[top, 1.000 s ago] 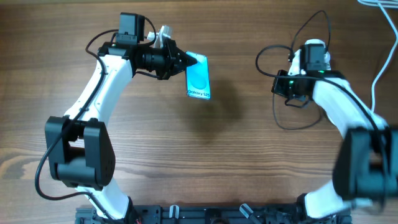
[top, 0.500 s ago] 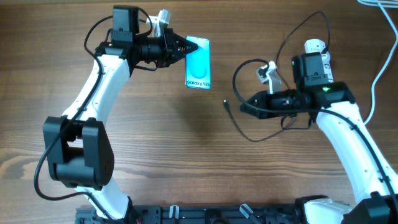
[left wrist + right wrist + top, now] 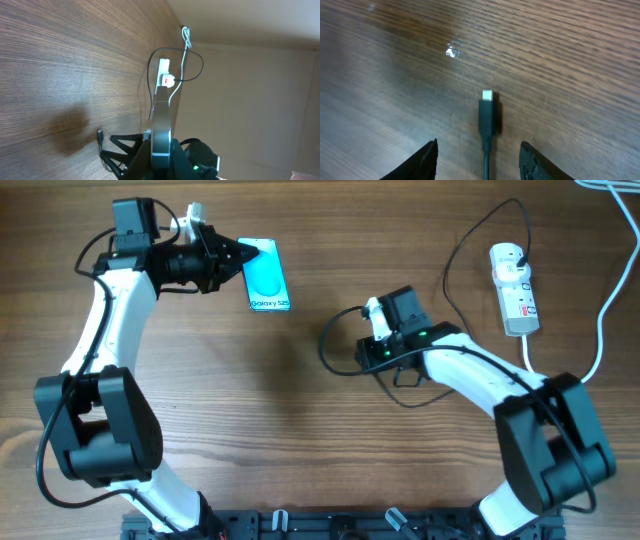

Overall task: Plug charger to phone and switch on socket
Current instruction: 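Grasp the USB-C plug with the right gripper and lift it, then bring the USB-C plug up to the phone's bottom port, then align the plug under the phone's port with the right gripper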

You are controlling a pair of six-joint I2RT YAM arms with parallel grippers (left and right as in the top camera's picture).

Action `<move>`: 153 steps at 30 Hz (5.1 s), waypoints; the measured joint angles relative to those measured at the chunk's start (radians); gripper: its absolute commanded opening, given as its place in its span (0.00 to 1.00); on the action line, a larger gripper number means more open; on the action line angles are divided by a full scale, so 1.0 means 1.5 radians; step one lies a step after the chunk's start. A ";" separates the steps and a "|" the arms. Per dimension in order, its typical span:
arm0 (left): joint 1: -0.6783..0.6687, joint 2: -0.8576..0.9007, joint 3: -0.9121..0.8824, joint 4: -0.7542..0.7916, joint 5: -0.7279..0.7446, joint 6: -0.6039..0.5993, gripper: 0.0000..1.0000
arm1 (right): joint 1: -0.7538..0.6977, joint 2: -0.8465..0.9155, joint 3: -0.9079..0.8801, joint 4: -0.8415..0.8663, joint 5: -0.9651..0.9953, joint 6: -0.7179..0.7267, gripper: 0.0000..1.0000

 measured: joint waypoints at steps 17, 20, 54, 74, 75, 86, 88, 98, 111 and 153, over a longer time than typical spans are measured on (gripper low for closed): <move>-0.001 0.000 0.000 -0.002 0.000 0.005 0.04 | 0.039 0.067 0.057 -0.039 0.067 0.029 0.36; -0.001 0.000 0.000 -0.002 0.000 0.005 0.04 | 0.038 0.066 0.060 -0.063 0.065 0.048 0.13; -0.057 0.000 0.000 0.258 0.107 -0.063 0.04 | -0.007 -0.145 -0.155 0.603 -0.609 0.537 0.04; -0.107 0.000 0.000 0.352 0.047 -0.209 0.04 | -0.015 -0.094 -0.157 0.875 -0.548 0.749 0.04; -0.107 0.000 0.000 0.353 0.047 -0.210 0.04 | -0.022 -0.094 -0.157 0.878 -0.548 0.752 0.04; -0.107 0.000 0.000 0.352 0.047 -0.212 0.04 | -0.035 -0.093 -0.157 0.903 -0.547 0.769 0.04; -0.107 0.000 0.000 0.352 0.047 -0.212 0.04 | -0.035 -0.093 -0.157 0.903 -0.542 0.769 0.04; -0.107 0.000 0.000 0.352 0.047 -0.212 0.04 | -0.034 -0.093 -0.157 0.905 -0.522 0.774 0.04; -0.107 0.000 0.000 0.353 0.047 -0.212 0.04 | -0.020 -0.073 -0.157 0.908 -0.495 0.779 0.04; -0.114 0.000 0.000 0.352 0.046 -0.211 0.04 | -0.017 -0.066 -0.157 0.962 -0.483 0.802 0.04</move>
